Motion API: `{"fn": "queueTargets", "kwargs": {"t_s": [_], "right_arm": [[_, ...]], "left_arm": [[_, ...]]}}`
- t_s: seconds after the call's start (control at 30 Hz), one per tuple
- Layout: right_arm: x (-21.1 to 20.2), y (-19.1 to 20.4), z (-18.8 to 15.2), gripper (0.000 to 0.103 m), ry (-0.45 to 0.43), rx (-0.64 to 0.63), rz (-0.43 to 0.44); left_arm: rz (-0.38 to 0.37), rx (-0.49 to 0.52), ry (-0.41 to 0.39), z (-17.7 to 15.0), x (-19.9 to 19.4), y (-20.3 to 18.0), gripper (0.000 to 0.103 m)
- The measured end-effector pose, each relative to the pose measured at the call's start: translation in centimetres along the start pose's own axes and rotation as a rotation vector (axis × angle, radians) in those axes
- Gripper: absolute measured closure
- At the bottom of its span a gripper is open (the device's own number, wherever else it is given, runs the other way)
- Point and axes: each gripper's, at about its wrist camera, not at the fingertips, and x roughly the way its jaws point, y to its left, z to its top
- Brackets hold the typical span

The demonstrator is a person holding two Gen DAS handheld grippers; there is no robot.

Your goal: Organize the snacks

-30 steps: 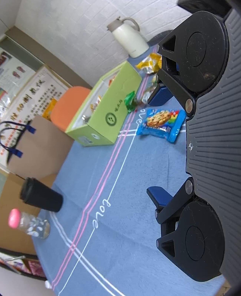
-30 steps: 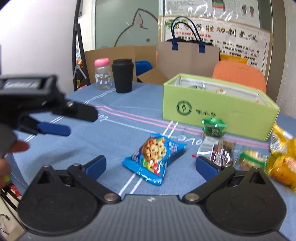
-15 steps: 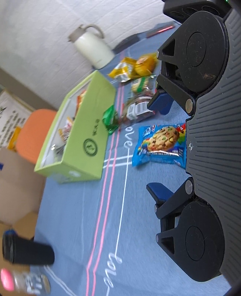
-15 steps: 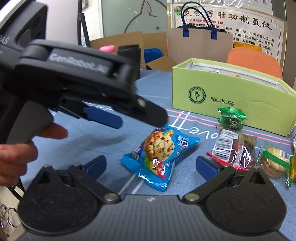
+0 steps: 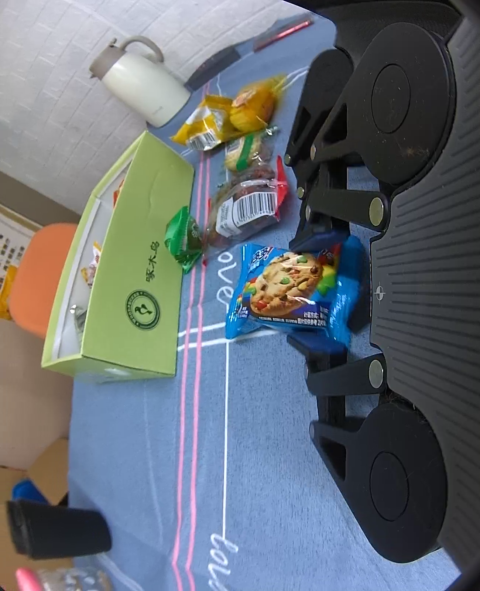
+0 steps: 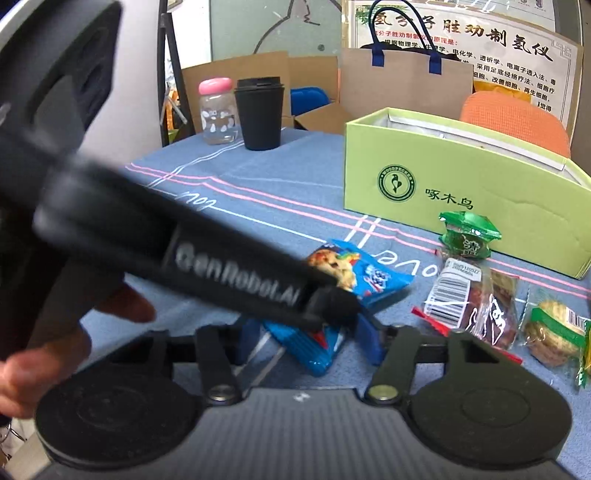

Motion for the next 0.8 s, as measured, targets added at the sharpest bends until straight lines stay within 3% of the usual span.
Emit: {"fn": "queueTargets", "kwargs": {"t_s": [0.2, 0.4, 0.57, 0.63, 0.73, 0.8], "right_arm": [[-3.2, 0.0, 2.3, 0.05, -0.119, -0.044, -0.045], [-3.0, -2.8, 8.7, 0.047, -0.234, -0.143, -0.08], [1.2, -8.2, 13.9, 0.047, -0.213, -0.127, -0.072], [3.5, -10.2, 15.3, 0.039, -0.177, -0.092, -0.019], [6.0, -12.4, 15.9, 0.034, -0.115, -0.045, 0.007], [4.9, -13.2, 15.5, 0.034, -0.147, -0.04, -0.018]], "left_arm": [[-0.035, -0.011, -0.095, 2.0, -2.9, -1.5, 0.079], [-0.04, 0.029, -0.216, 9.2, -3.8, -3.0, 0.078], [-0.033, 0.021, -0.213, 16.6, 0.4, -2.5, 0.078], [-0.02, 0.012, -0.194, 18.5, 2.4, -1.8, 0.076], [0.021, -0.006, -0.177, 19.7, 4.3, -0.6, 0.063], [0.035, -0.016, -0.215, 19.3, 3.6, 0.2, 0.055]]}}
